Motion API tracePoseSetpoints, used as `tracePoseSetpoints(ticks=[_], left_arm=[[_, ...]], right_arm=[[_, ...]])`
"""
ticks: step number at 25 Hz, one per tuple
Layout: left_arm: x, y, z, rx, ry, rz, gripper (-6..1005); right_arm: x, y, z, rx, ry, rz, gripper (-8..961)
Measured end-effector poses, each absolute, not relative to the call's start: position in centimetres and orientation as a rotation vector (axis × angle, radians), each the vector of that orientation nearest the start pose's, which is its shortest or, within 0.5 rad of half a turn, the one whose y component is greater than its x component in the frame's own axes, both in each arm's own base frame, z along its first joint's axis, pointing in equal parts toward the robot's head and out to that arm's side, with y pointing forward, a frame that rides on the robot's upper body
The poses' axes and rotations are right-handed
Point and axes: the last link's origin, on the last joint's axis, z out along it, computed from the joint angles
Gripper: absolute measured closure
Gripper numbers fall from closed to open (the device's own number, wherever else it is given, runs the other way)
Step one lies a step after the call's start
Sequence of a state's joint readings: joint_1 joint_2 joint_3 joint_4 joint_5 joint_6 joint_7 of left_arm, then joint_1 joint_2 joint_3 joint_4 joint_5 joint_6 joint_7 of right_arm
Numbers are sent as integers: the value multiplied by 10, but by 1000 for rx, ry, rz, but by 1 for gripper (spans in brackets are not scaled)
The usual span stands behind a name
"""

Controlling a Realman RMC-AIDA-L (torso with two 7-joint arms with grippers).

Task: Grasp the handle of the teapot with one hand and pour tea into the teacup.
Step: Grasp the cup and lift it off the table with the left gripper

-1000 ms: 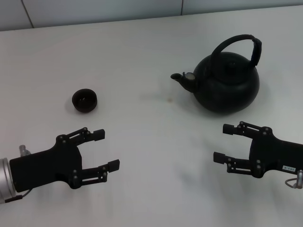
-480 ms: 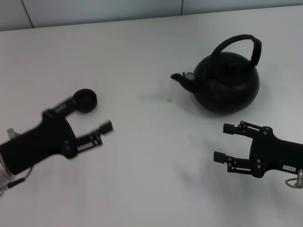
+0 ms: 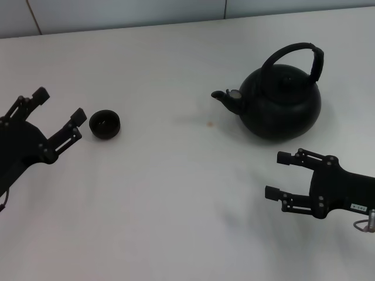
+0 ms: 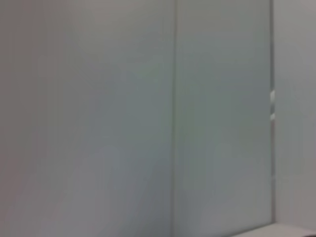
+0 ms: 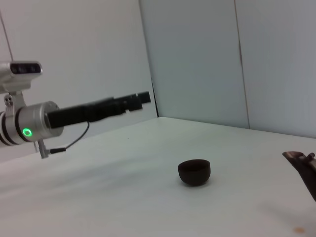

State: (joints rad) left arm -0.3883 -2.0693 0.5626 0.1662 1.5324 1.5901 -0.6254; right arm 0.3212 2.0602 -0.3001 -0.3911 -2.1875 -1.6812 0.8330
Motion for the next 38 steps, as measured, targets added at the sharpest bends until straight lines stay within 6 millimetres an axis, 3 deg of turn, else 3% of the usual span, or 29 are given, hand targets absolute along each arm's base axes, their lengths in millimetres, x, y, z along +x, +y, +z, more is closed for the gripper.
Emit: tracePoseSetpoints(ticks=[3,15,38], left_arm=[[-315,283,-25,-2112,-426,-909,140],[-329,290,-48,-2233,-494,-687,141],[-331,300,-57,-2272,-499,-590,142]], right_arm=[[340,230,-12,-2550,515,789,144],[340,232,-10,-2551,508,780,143],[339,234,-9,-2551,503,780,143]])
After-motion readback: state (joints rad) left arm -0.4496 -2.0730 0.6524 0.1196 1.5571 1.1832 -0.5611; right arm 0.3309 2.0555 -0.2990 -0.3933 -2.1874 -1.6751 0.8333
